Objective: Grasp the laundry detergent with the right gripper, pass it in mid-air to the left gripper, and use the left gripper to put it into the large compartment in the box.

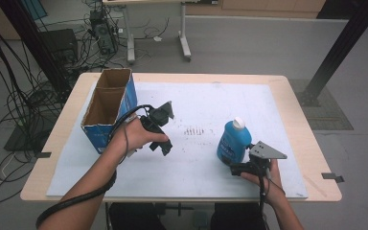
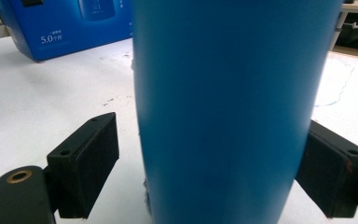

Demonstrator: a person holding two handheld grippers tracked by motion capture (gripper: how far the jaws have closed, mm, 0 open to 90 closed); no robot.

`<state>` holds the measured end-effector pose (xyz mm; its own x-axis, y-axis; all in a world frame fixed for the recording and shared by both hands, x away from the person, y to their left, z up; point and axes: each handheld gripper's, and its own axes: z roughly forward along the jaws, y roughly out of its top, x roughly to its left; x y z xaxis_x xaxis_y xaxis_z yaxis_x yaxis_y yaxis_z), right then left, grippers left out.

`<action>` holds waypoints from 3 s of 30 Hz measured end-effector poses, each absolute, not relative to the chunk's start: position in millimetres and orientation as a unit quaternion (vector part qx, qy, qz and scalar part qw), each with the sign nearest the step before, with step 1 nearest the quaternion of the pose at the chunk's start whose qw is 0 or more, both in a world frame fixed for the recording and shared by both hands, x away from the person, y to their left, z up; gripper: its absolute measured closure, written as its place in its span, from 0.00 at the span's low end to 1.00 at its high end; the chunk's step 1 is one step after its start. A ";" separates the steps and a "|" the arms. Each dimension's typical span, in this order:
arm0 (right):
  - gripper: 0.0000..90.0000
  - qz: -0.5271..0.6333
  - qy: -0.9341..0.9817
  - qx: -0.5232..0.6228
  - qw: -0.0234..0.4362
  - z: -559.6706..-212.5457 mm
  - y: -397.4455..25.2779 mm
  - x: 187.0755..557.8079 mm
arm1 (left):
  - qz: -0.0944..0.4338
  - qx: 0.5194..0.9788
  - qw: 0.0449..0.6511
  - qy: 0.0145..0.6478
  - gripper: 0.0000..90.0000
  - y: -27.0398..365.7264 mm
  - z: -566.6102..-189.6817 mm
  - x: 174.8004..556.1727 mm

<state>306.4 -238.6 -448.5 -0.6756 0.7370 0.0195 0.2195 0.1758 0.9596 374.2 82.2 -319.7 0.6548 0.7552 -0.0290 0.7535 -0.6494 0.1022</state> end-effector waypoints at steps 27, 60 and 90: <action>0.15 0.558 0.722 0.332 0.240 -447.9 -239.7 309.7 | 0.010 0.912 0.047 0.408 0.12 77.9 -319.5 375.0; 0.15 0.563 0.716 0.339 0.237 -450.7 -237.6 311.2 | 0.007 0.913 0.047 0.405 0.12 75.4 -319.7 375.4; 0.15 0.565 0.712 0.338 0.243 -450.7 -234.6 311.0 | 0.002 0.912 0.054 0.406 0.12 75.5 -318.3 374.4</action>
